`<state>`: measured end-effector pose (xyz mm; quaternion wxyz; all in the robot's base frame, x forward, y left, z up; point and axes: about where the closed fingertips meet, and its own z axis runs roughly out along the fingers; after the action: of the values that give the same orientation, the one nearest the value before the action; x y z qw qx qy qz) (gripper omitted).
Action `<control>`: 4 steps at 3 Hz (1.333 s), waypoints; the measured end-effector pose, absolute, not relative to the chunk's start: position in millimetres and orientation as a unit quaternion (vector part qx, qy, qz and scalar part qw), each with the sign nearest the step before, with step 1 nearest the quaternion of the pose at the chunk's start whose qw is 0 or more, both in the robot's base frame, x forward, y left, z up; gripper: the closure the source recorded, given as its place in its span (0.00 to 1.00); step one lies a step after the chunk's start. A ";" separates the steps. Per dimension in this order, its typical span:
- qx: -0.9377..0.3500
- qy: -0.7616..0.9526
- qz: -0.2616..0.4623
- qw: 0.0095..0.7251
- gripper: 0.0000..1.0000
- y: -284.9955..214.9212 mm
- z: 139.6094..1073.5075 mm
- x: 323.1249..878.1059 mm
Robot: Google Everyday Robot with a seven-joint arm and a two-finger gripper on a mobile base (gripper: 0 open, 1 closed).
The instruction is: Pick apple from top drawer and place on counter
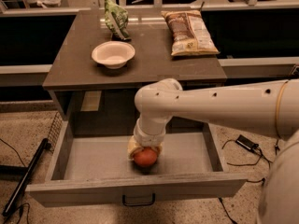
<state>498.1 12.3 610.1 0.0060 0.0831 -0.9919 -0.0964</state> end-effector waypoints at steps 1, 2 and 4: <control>0.137 -0.982 -0.133 0.016 1.00 -1.3 685.4 523.2; 0.201 -0.970 -0.128 0.038 1.00 -21.2 744.3 538.3; 0.224 -0.962 -0.156 0.023 1.00 -20.9 757.6 556.6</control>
Offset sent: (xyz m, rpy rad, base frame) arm 0.0611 -0.0522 0.1835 0.0599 0.0657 0.3595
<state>556.6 -20.9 757.6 0.0231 0.2240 -0.9618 -0.1558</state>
